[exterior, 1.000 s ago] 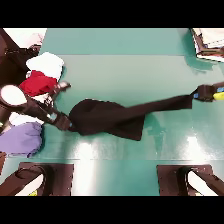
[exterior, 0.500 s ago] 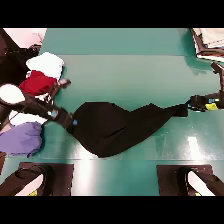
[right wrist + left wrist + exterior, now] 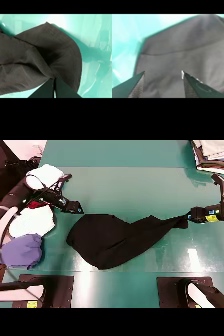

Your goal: Fold the shirts.

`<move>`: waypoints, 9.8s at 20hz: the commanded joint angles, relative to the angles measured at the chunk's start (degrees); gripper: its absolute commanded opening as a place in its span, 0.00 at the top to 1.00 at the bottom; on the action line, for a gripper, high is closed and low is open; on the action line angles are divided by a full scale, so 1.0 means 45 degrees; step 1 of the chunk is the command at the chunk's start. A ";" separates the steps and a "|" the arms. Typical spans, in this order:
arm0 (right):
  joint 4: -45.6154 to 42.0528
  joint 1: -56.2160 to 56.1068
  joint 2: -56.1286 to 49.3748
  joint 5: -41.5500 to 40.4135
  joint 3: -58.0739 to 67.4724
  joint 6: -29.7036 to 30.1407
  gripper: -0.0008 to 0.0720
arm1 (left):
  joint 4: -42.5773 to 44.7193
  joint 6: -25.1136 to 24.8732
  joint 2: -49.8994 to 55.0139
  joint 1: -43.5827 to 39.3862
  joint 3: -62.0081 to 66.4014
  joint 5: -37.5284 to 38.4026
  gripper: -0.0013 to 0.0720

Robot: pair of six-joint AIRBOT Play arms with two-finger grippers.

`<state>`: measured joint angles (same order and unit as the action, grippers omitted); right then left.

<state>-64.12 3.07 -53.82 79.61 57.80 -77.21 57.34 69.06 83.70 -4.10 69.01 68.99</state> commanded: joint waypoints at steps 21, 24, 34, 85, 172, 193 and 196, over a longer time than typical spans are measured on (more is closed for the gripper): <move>0.0005 0.0005 -0.0005 -0.0865 0.0403 -0.0010 0.97 | -0.0724 -0.0432 0.1758 -0.0117 0.1404 -0.0010 0.95; 0.0005 0.0005 -0.0005 -0.1569 0.2628 -0.0010 0.97 | -0.0709 -0.0423 -0.0495 0.0330 0.3381 -0.0413 0.95; -0.0092 0.0005 -0.0005 -0.2312 1.1511 -0.0024 0.97 | -0.0495 -0.0427 -0.7091 0.1103 0.9986 -0.1734 0.95; -0.0141 0.0005 -0.0461 -0.2837 1.2478 -0.0248 0.97 | -0.0083 -0.0073 -0.7669 0.1103 0.9044 -0.1889 0.95; 0.0704 0.7227 -0.2560 -0.0675 -0.5474 0.1180 0.37 | -0.3784 -0.1350 -0.5323 0.3497 -0.7019 -0.1224 0.95; 0.0573 0.2939 0.1661 -0.2667 1.0044 -0.0520 0.97 | -0.3745 0.0583 -0.5333 0.3497 1.1876 0.1209 0.95; 0.0539 0.2939 0.1637 -0.2317 1.2434 -0.0520 0.97 | -0.3891 0.1345 -0.6028 0.3497 1.3362 0.0607 0.95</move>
<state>-61.34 16.56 -47.09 69.06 102.56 -79.18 40.05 71.70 58.74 11.64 119.15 73.95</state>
